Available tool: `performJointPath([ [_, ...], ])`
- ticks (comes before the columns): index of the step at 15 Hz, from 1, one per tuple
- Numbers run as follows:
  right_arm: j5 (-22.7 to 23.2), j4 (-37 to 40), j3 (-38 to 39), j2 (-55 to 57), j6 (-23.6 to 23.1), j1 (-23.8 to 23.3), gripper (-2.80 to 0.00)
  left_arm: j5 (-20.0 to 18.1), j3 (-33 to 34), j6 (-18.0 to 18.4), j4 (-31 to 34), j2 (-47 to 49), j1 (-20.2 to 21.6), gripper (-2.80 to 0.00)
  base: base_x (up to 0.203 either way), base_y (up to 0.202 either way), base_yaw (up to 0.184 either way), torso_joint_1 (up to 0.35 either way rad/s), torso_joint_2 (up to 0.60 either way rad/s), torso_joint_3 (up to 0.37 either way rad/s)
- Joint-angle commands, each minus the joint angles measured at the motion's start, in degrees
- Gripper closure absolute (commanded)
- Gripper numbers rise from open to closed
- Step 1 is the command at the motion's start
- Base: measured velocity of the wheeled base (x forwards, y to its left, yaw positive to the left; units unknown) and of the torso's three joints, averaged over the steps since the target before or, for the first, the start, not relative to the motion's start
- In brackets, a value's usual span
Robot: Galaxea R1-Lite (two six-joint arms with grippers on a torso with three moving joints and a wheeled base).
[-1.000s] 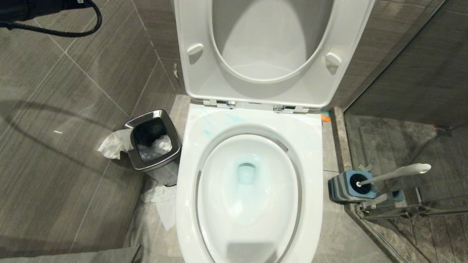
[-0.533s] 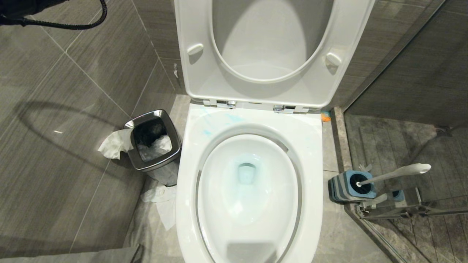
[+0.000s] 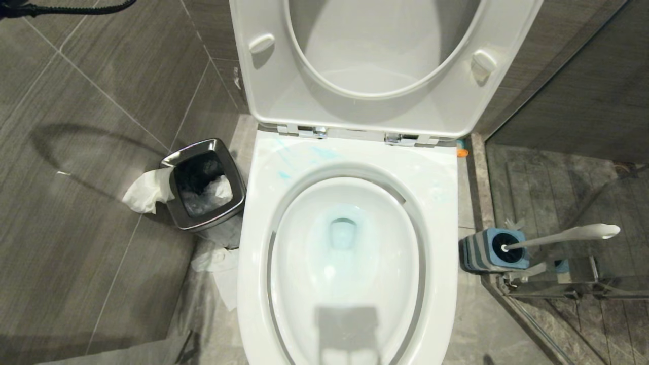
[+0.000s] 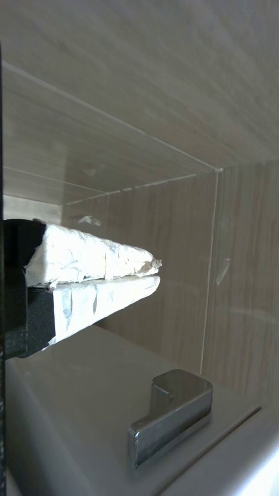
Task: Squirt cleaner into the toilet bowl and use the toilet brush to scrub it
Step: Flush the toilet
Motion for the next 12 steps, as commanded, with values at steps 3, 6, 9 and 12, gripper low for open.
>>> performJointPath([
  [3, 0.02, 0.02, -0.01, 0.07, 0.0, 0.01, 0.0, 2.43, -0.01, 1.05, -3.54, -1.67, -2.92, 0.0, 0.0, 0.0, 0.0, 0.002, 0.0, -0.195],
  [6, 0.02, 0.02, 0.0, 0.07, 0.0, 0.01, 0.0, 2.44, -0.01, 2.12, -4.31, -3.56, -3.15, 0.0, 0.0, 0.0, 0.0, 0.003, 0.0, -0.202],
  [9, 0.02, 0.02, -0.01, 0.07, 0.0, 0.01, 0.0, 2.44, -0.03, 2.53, -4.34, -5.6, -3.09, 0.0, 0.0, 0.0, 0.0, 0.003, 0.0, -0.177],
  [12, 0.02, 0.02, -0.01, 0.07, 0.0, 0.01, 0.0, 2.42, -0.1, 3.24, -5.54, -7.56, -3.14, 0.0, 0.0, 0.0, 0.0, 0.002, 0.0, -0.043],
])
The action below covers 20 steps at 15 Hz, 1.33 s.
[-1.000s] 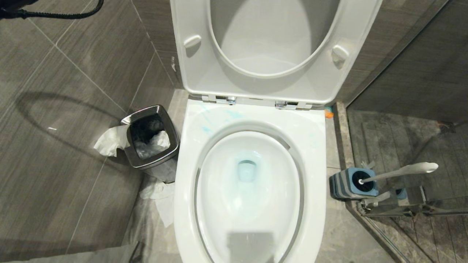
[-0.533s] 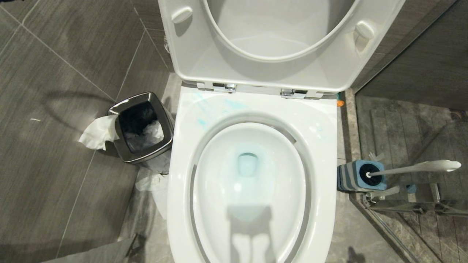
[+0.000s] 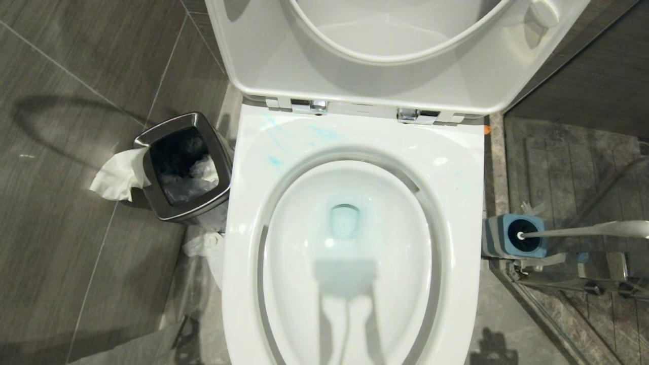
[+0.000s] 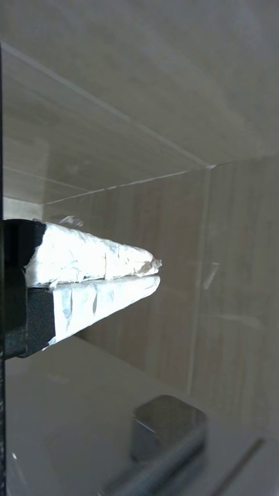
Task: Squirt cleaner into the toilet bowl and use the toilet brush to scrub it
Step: Flush the toilet
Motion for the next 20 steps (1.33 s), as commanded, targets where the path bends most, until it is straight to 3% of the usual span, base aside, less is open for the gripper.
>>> performJointPath([
  [1, 0.05, 0.05, 0.01, 0.07, 0.0, 0.01, 0.0, -0.02, -0.04, 0.26, -2.99, -2.22, -0.23, 0.0, 0.0, 0.0, 0.0, 0.0, 0.0, 0.0],
  [3, 0.05, 0.05, 0.01, 0.07, 0.0, 0.08, 0.0, -0.03, 0.04, 0.73, -6.35, -2.6, -2.78, 0.0, 0.0, 0.0, 0.0, 0.0, 0.0, 0.0],
  [10, 0.05, 0.05, 0.01, 0.07, 0.0, 0.01, 0.0, 0.05, 1.09, 2.1, -6.37, -1.0, -11.72, 0.0, 0.0, 0.0, 0.0, 0.0, 0.0, 0.0],
  [20, 0.05, 0.05, 0.01, 0.07, 0.0, 0.01, 0.0, 0.06, 1.19, 4.49, -6.46, 1.98, -14.36, 0.0, 0.0, 0.0, 0.0, 0.0, 0.0, 0.0],
])
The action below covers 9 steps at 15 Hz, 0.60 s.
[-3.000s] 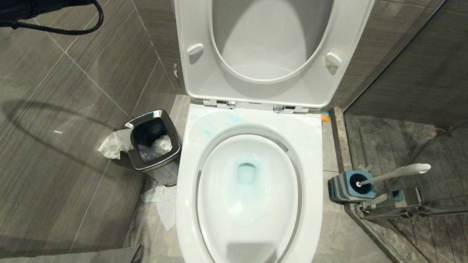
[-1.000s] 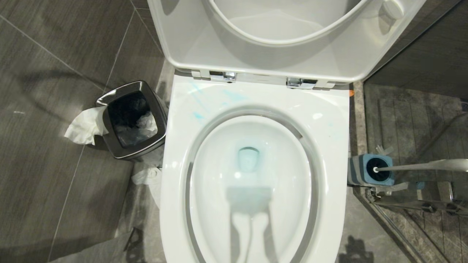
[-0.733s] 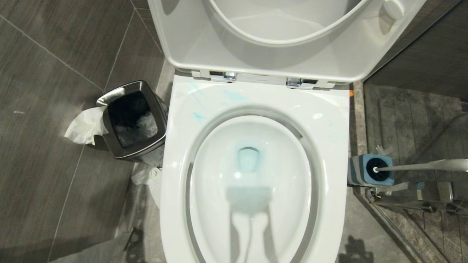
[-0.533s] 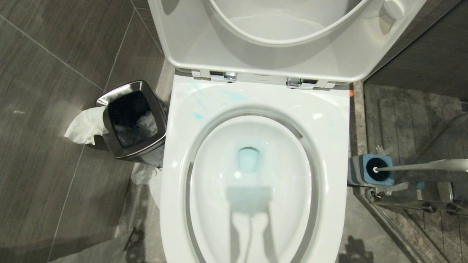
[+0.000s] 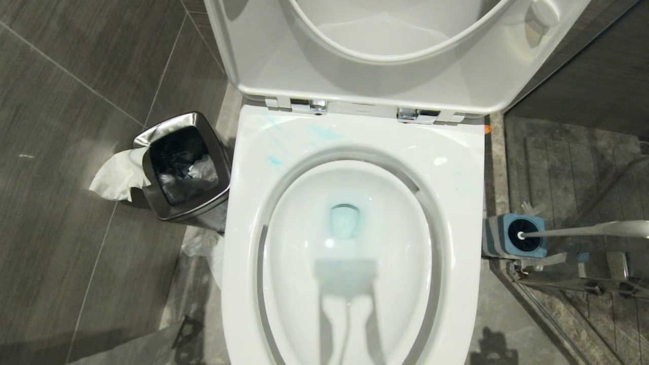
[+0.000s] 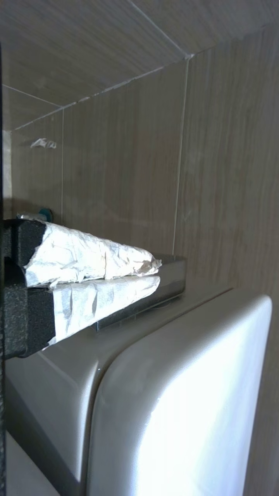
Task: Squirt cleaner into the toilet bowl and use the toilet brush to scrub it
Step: Flush the toilet
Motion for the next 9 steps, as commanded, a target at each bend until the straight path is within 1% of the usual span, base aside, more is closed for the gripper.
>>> performJointPath([
  [1, 0.02, 0.02, 0.01, 0.07, -0.02, 0.08, 0.0, 0.03, 0.06, 0.04, -0.16, 0.72, -0.16, 0.0, 0.0, 0.0, 0.0, 0.0, 0.0, 0.0],
  [7, 0.02, 0.02, 0.01, 0.07, -0.02, 0.01, 0.0, 0.12, 0.89, 0.74, 0.19, 2.08, -0.59, 0.0, 0.0, 0.0, 0.0, 0.0, 0.0, 0.0],
  [9, 0.02, 0.02, 0.01, 0.07, -0.02, 0.1, 0.0, 0.19, 2.95, 0.99, 0.38, 2.33, -0.6, 0.0, 0.0, 0.0, 0.0, 0.0, 0.0, 0.0],
])
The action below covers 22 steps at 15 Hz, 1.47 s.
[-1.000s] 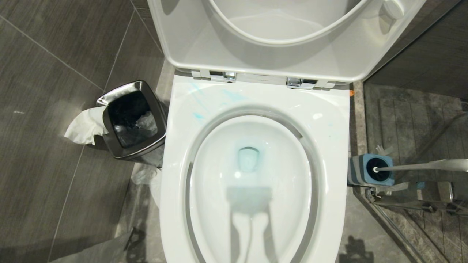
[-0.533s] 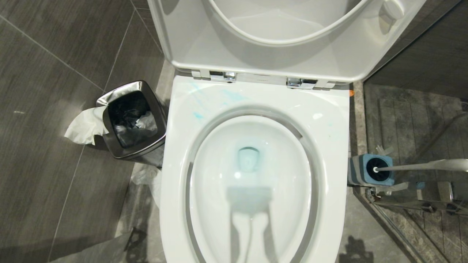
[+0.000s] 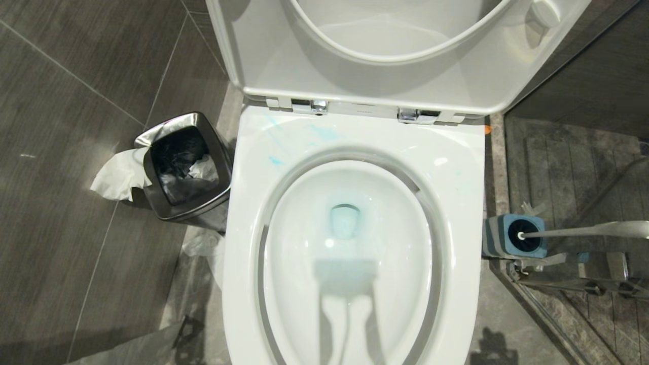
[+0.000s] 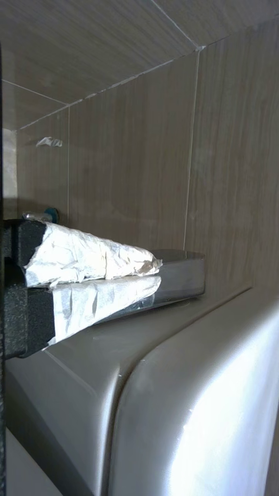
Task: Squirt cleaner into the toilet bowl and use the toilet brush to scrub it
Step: Flush the toilet
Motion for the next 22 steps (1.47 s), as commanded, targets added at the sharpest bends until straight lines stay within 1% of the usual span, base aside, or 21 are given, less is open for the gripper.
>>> performJointPath([
  [1, 0.04, 0.0, 0.01, 0.07, 0.0, 0.01, 0.0, 0.19, 4.0, 1.01, 0.9, 0.51, -0.05, 0.0, 0.0, 0.0, 0.0, 0.0, 0.0, 0.0],
  [2, 0.04, 0.0, 0.01, 0.07, 0.0, 0.01, 0.0, 0.25, 6.1, 2.31, 2.4, 0.29, -0.05, 0.0, 0.0, 0.0, 0.0, 0.0, 0.0, 0.0],
  [3, 0.04, 0.0, 0.01, 0.07, 0.0, 0.01, 0.0, 0.33, 6.64, 3.04, 3.54, 0.54, -0.13, 0.0, 0.0, 0.0, 0.0, 0.0, 0.0, 0.0],
  [16, 0.04, 0.0, 0.01, 0.07, 0.0, 0.01, 0.0, 0.27, 6.2, 3.4, 3.56, 0.63, -1.23, 0.0, 0.0, 0.0, 0.0, 0.0, 0.0, 0.0],
  [19, 0.04, 0.0, 0.01, 0.07, 0.0, 0.01, 0.0, 0.27, 5.36, 3.73, 4.27, -2.28, -1.34, 0.0, 0.0, 0.0, 0.0, 0.0, 0.0, 0.0],
  [22, 0.04, 0.0, 0.01, 0.07, 0.0, 0.01, 0.0, 0.39, 3.4, 3.99, 7.89, -8.03, -1.21, 0.0, 0.0, 0.0, 0.0, 0.0, 0.0, 0.0],
])
